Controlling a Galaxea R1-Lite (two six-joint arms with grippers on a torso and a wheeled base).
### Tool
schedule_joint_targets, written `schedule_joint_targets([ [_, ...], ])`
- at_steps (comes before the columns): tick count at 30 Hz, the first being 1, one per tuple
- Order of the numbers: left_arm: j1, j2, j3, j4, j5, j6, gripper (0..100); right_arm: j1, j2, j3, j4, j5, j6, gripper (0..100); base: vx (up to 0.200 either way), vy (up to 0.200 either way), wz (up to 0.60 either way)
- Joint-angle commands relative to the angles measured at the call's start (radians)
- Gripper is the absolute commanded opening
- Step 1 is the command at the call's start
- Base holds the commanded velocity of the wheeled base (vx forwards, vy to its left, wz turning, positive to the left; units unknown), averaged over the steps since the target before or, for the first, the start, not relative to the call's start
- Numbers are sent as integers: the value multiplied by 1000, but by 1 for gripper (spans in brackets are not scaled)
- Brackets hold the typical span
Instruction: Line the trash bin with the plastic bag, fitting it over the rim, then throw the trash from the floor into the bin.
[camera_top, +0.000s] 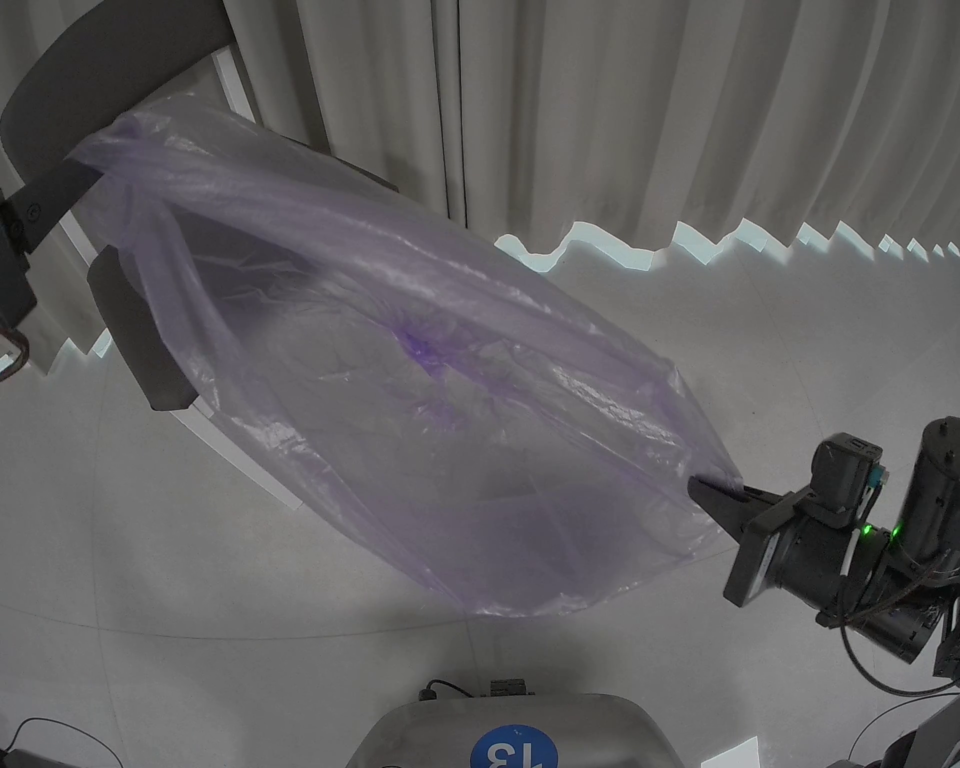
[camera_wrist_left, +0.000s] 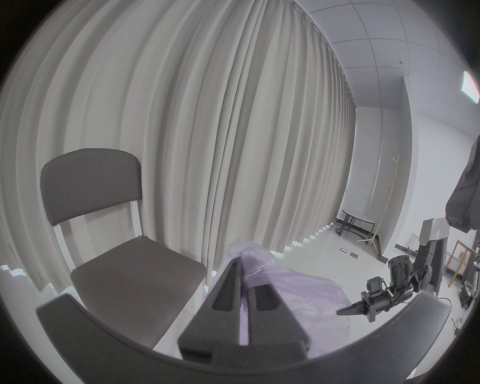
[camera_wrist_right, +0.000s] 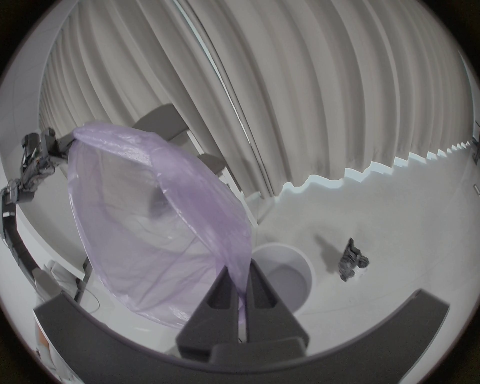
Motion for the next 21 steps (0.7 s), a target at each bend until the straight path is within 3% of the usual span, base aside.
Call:
schedule_joint_targets([
  [1,-29,66,4,-16,4,0,0,-4,-137,-6,129,-5,-2,0,0,0,0],
  [11,-72,129,77,-17,7,-20,0,-60,-254,-9,336,-33,3,0,0,0,0],
  [21,-120,219,102,-17,9,-43,0,-154,-295,-18,430,35,5,0,0,0,0],
])
